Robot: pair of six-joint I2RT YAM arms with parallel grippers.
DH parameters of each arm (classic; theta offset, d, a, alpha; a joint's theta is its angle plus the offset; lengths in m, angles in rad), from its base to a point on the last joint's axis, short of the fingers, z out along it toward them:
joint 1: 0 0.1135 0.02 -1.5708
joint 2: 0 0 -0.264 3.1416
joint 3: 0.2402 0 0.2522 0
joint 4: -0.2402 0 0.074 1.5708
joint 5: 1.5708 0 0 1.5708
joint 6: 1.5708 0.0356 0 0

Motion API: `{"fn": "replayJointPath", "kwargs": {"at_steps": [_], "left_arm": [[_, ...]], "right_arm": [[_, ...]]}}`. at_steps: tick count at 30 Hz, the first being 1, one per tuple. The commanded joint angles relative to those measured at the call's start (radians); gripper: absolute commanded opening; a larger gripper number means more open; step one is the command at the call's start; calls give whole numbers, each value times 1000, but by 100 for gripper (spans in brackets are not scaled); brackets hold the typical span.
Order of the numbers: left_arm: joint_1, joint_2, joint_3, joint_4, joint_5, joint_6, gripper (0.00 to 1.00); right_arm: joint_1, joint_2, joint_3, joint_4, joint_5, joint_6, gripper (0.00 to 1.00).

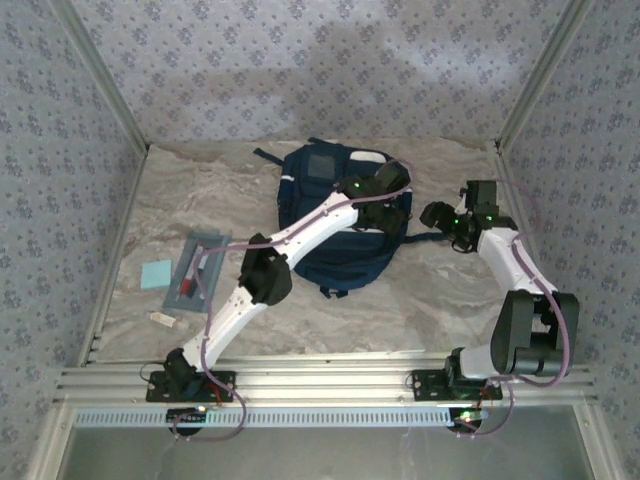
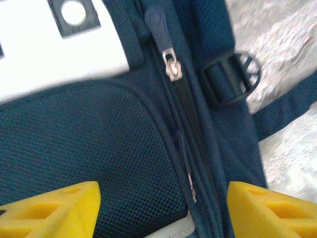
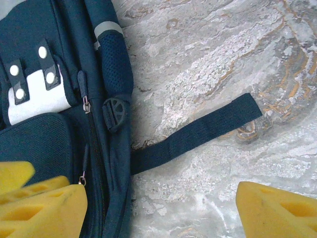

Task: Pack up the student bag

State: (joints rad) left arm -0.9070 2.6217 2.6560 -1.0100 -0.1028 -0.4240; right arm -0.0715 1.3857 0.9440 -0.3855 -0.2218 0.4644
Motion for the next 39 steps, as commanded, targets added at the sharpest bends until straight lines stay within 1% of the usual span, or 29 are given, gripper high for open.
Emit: {"fn": "replayJointPath", "kwargs": {"at_steps": [1, 4, 7, 10, 11, 13, 14, 15, 16, 17, 19, 20, 23, 26, 29, 33, 39], "left_arm": [[-17, 29, 39, -117, -55, 33, 68], [-37, 64, 39, -136, -96, 73, 68], [-44, 89, 34, -195, -186, 93, 67], [-39, 86, -8, -243, -292, 110, 64], [-35, 79, -28, -251, -318, 116, 61], [-24, 62, -78, -254, -345, 120, 59], [-17, 48, -111, -243, -354, 127, 56], [-11, 35, -142, -230, -356, 132, 49], [-4, 18, -176, -212, -354, 134, 31], [3, -2, -208, -190, -339, 136, 19], [12, -53, -265, -133, -284, 140, 3], [14, -85, -303, -88, -248, 147, 0], [14, -201, -423, 55, -135, 151, 0], [15, -327, -577, 207, -61, 144, 0], [30, -424, -685, 294, 5, 127, 0], [54, -499, -766, 326, 101, 98, 0], [55, -553, -843, 403, 160, 66, 0]], "right_arm": [[-17, -27, -25, 17, -38, 20, 80], [-24, -27, -31, 25, -48, 25, 80], [-27, -27, -31, 34, -59, 35, 80], [-27, -25, -31, 38, -65, 41, 80], [-27, -24, -31, 41, -68, 43, 80], [-27, -21, -31, 47, -77, 51, 79], [-27, -20, -30, 51, -84, 53, 79], [-25, -17, -30, 53, -89, 56, 79], [-24, -17, -28, 56, -93, 58, 78], [-20, -15, -26, 60, -93, 57, 77], [-7, -13, -19, 64, -94, 56, 75], [4, -12, -14, 69, -95, 58, 72], [40, 5, 5, 89, -97, 68, 60], [79, 39, 29, 113, -101, 91, 54], [111, 89, 61, 141, -110, 112, 53], [156, 166, 118, 183, -133, 128, 51], [200, 305, 238, 208, -160, 157, 45]]}}
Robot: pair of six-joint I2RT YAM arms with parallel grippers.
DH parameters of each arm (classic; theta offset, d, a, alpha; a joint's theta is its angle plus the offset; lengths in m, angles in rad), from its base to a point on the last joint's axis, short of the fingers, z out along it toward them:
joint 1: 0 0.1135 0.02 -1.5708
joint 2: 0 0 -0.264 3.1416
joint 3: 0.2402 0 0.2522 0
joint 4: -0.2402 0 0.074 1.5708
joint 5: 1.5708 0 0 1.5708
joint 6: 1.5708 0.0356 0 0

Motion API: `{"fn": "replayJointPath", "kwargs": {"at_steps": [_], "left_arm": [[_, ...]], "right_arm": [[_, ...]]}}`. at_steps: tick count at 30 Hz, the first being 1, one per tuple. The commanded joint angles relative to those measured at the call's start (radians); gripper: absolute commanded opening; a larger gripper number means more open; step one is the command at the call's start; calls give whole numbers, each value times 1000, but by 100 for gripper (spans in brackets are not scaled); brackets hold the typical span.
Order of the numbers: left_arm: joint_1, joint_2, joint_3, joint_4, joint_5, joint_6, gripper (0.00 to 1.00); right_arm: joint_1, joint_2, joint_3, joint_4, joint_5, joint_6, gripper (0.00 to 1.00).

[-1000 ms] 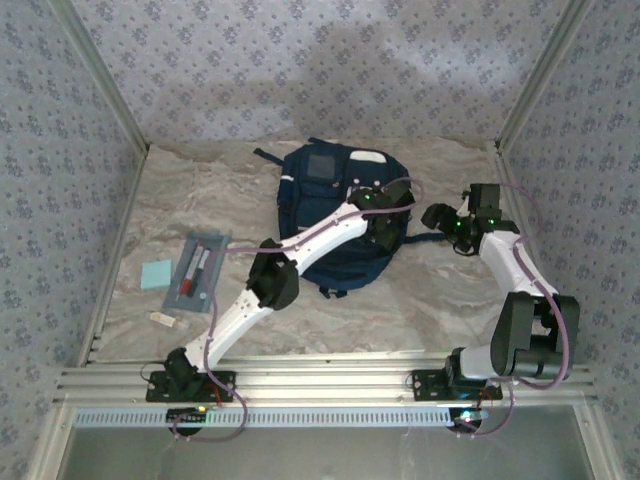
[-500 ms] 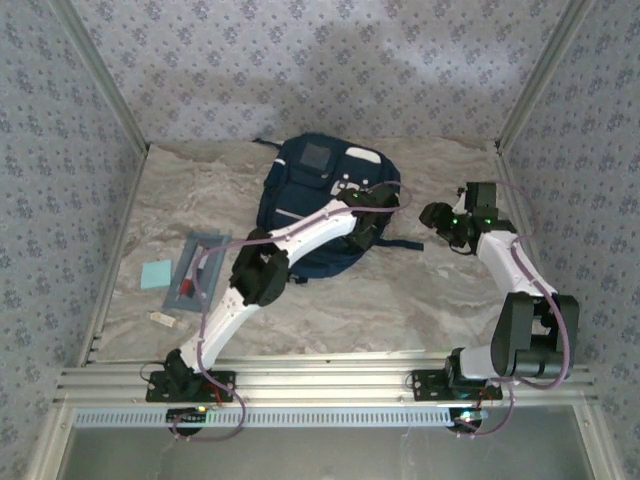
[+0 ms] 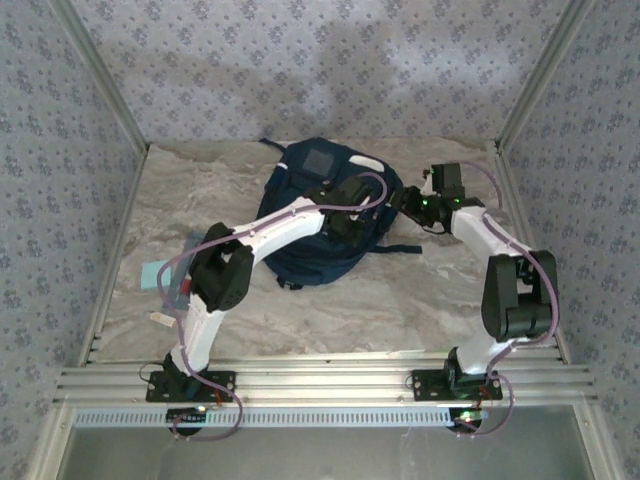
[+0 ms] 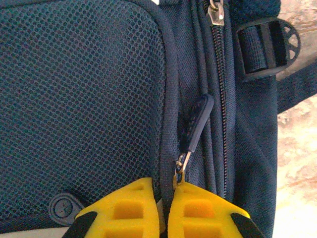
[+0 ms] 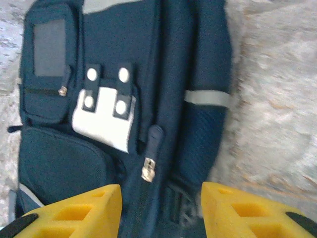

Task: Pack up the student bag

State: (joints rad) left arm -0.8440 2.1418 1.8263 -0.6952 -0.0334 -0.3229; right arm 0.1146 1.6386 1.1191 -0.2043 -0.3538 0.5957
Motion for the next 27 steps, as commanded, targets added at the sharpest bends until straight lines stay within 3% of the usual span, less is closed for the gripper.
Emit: {"fn": "replayJointPath", "kwargs": {"at_steps": [1, 19, 27], "left_arm": [[-8, -78, -22, 97, 99, -45, 0], [-9, -120, -69, 194, 172, -110, 0], [-5, -109, -65, 207, 185, -129, 0]], "right_arm": [[19, 75, 65, 27, -31, 26, 44], [53, 269, 168, -13, -11, 77, 38], [59, 277, 161, -2, -25, 93, 12]]}}
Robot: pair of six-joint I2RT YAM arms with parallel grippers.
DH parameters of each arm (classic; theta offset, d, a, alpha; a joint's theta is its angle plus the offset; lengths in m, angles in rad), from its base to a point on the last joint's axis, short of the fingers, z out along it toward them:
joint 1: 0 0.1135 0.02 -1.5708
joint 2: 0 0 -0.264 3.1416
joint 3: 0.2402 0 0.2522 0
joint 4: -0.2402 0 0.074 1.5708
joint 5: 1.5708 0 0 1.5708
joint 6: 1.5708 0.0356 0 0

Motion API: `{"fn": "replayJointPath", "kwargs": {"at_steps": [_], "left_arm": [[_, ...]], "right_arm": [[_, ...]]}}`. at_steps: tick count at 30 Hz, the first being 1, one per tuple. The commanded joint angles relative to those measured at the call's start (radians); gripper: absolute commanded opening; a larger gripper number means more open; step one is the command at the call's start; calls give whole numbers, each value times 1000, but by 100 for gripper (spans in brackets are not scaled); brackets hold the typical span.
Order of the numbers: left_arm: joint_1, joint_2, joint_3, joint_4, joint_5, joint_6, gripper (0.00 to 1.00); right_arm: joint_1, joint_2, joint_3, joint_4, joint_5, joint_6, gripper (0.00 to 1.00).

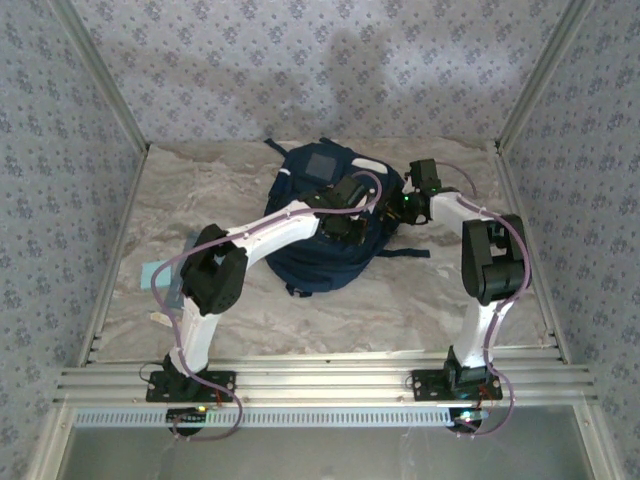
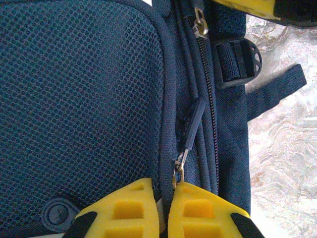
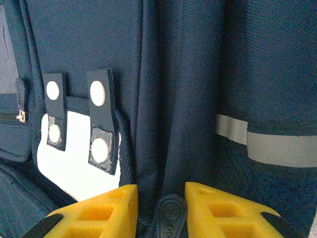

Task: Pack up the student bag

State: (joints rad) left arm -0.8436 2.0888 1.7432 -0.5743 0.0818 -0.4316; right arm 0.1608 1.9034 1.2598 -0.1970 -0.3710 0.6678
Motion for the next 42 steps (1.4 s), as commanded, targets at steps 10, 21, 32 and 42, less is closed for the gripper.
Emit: {"fn": "replayJointPath", "kwargs": {"at_steps": [10, 21, 32, 42], "left_arm": [[14, -40, 34, 124, 69, -62, 0], [40, 12, 91, 169, 58, -123, 0], [48, 56, 151, 186, 99, -156, 0], [53, 32, 145, 174, 112, -144, 0]], "right_arm": [[30, -124, -59, -38, 43, -8, 0], [99, -320, -257, -56, 49, -21, 0], [213, -460, -413, 1, 47, 87, 0], [119, -523, -379, -115, 77, -10, 2]]}}
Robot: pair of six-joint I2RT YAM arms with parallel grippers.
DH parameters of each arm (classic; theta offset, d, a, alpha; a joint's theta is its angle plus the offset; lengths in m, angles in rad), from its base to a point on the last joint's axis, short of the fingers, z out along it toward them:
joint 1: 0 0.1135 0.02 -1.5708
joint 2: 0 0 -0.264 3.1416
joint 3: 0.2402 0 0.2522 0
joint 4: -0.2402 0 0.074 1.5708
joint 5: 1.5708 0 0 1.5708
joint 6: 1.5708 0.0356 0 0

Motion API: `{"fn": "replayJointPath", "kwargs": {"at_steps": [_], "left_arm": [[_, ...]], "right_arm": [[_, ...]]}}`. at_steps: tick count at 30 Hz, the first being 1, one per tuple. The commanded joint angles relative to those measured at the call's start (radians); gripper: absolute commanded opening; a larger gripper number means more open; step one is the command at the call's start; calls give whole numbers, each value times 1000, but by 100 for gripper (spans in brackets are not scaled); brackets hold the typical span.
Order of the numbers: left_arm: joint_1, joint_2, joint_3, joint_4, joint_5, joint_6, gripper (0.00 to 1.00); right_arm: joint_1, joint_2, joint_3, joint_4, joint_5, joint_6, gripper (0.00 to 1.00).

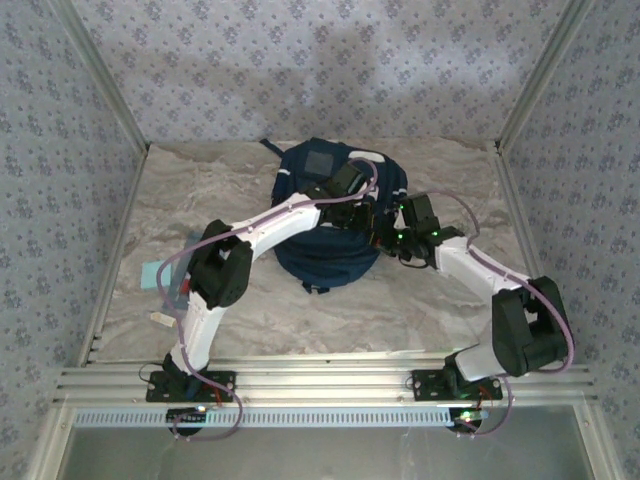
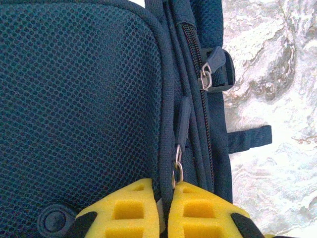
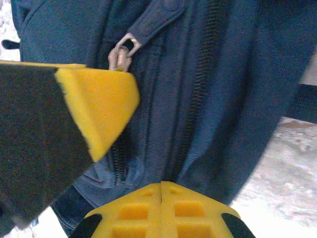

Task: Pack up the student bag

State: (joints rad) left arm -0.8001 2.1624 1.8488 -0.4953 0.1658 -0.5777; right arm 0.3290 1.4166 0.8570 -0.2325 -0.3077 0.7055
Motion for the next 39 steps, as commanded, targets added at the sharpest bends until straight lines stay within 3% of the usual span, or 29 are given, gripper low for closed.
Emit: {"fn": "replayJointPath", "kwargs": {"at_steps": [1, 6, 9, 19, 24, 27, 33, 39], "left_arm": [[9, -46, 32, 95, 34, 3, 0], [9, -70, 5, 87, 55, 14, 0], [9, -79, -6, 83, 58, 19, 0], [8, -85, -8, 71, 90, 36, 0], [9, -93, -19, 62, 104, 44, 0], [10, -93, -17, 56, 99, 46, 0], [17, -97, -8, 44, 81, 49, 0], [27, -96, -13, 41, 78, 41, 0]], "right_arm": [[-70, -41, 36, -93, 15, -65, 6], [-156, -14, 122, -139, -5, -151, 30], [-181, 40, 186, -142, -37, -201, 35], [-205, 314, 442, -163, -114, -362, 39], [-250, 465, 543, -101, -270, -432, 40], [-261, 546, 595, -144, -308, -459, 47], [-251, 492, 488, -86, -363, -439, 51], [-208, 409, 387, -80, -340, -444, 51]]}}
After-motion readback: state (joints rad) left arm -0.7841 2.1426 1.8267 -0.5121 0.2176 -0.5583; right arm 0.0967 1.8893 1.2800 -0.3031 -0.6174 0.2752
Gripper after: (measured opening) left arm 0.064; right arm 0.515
